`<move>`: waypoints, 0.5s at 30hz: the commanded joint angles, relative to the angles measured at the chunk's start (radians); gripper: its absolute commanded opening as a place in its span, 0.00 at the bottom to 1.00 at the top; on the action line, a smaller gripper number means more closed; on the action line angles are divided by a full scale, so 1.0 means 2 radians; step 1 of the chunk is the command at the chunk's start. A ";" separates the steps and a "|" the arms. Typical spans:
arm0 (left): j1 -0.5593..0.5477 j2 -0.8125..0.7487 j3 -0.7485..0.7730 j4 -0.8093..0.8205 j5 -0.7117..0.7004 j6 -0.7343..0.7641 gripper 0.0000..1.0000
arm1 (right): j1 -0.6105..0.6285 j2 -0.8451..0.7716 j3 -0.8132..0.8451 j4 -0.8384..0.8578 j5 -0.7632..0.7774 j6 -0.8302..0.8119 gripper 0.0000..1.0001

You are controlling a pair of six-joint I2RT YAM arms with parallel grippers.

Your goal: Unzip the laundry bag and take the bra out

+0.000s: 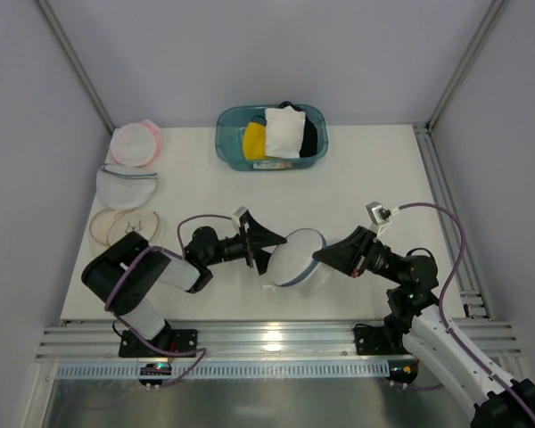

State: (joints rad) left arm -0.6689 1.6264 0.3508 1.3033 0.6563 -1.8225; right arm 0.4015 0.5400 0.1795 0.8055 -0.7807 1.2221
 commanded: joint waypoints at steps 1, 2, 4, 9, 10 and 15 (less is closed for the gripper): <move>-0.005 0.001 0.003 0.120 0.032 -0.001 0.90 | -0.004 -0.010 0.021 -0.004 0.005 -0.017 0.04; -0.004 0.000 0.005 0.120 0.038 0.000 0.91 | -0.006 -0.010 0.022 -0.005 0.002 -0.018 0.04; -0.005 0.000 0.012 0.120 0.042 -0.001 0.91 | -0.007 -0.013 0.027 -0.015 0.002 -0.022 0.04; -0.009 -0.001 0.010 0.120 0.046 -0.003 0.89 | -0.007 -0.013 0.026 -0.022 0.003 -0.029 0.04; -0.014 -0.003 0.011 0.120 0.046 -0.003 0.86 | -0.008 -0.012 0.025 -0.022 0.003 -0.030 0.04; -0.021 -0.009 0.017 0.121 0.043 -0.001 0.41 | -0.009 -0.009 0.020 -0.023 0.006 -0.032 0.04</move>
State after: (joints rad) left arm -0.6991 1.6276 0.3561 1.3037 0.7044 -1.8332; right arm 0.3904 0.5251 0.1890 0.7353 -0.7815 1.1797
